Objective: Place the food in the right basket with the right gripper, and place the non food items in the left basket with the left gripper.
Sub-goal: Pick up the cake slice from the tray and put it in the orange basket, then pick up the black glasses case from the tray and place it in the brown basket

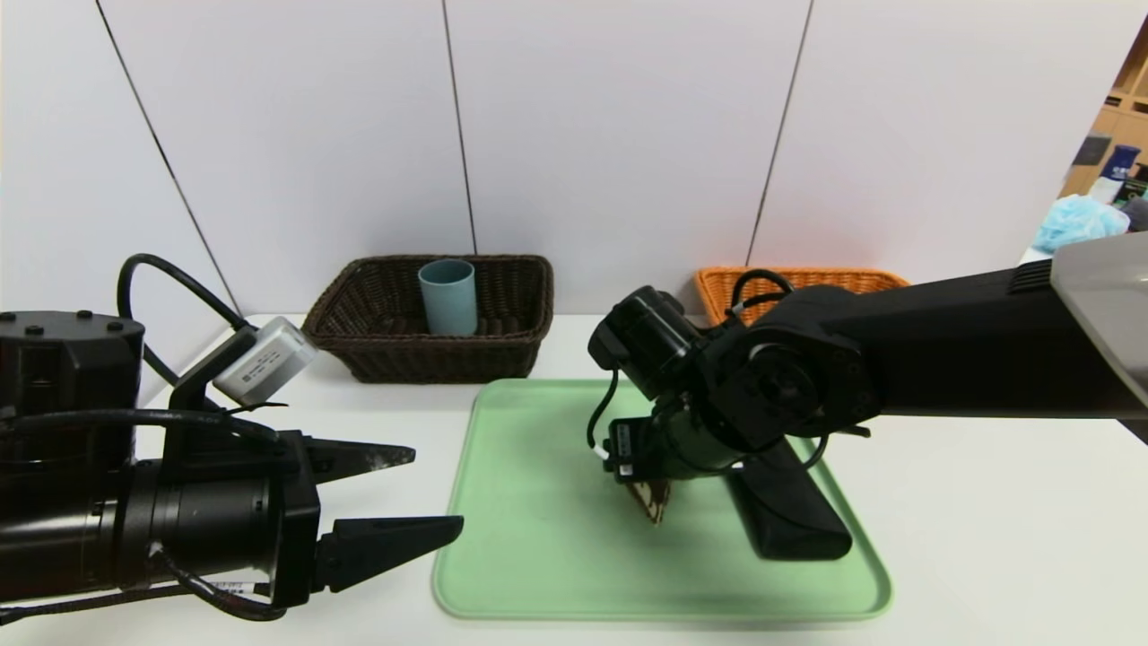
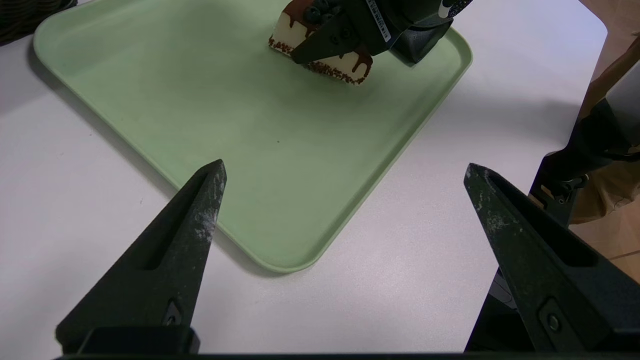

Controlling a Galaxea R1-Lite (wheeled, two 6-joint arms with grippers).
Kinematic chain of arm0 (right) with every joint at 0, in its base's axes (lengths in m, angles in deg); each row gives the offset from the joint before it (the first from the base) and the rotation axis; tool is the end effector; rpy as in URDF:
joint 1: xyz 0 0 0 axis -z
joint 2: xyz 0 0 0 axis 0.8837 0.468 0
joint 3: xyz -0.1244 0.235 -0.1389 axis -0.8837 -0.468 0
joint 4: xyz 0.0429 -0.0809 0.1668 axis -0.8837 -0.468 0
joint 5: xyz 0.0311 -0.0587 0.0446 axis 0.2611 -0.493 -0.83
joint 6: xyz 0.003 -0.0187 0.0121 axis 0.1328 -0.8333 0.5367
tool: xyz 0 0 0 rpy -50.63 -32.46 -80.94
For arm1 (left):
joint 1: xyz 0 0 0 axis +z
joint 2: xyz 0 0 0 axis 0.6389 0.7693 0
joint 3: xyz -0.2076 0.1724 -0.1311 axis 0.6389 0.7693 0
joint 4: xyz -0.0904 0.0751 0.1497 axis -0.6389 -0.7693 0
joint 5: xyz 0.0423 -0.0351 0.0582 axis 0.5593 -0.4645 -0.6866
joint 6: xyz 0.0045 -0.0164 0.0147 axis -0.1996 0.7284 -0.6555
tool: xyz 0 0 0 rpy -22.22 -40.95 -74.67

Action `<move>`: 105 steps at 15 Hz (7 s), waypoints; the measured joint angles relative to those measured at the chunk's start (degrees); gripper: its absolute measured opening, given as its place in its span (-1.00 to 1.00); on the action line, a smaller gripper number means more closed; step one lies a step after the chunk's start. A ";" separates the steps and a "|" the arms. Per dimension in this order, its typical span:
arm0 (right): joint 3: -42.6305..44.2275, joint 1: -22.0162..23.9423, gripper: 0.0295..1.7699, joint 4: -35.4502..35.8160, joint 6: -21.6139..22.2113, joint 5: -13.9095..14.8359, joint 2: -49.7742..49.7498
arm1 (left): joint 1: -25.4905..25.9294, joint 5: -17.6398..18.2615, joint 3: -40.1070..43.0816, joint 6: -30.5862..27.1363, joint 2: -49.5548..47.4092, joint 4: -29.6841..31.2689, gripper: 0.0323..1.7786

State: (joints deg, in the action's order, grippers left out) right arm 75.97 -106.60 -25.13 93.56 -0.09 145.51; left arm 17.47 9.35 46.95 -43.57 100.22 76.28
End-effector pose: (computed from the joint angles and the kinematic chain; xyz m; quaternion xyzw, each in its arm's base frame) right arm 0.2741 0.2610 0.1489 -0.0094 0.4800 0.0832 0.8733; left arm 0.1696 -0.0833 0.1863 -0.0478 0.2220 -0.4621 0.8573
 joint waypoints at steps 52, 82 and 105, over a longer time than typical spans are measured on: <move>9.70 38.84 -0.11 17.64 -15.66 -6.14 5.95 | 0.09 -0.22 1.84 -0.65 -1.90 0.09 0.90; -1.17 15.17 0.91 -7.41 -15.69 -9.73 -25.44 | 0.09 -0.46 4.39 -0.23 -11.42 -0.57 0.90; -14.56 11.17 0.91 -6.42 -20.35 -2.85 -14.28 | 0.11 -7.58 4.88 -13.34 -7.51 -8.87 0.90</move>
State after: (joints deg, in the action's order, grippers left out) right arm 61.41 -95.43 -31.56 73.21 -2.95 131.23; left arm 17.58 1.77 51.82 -56.90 92.71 67.40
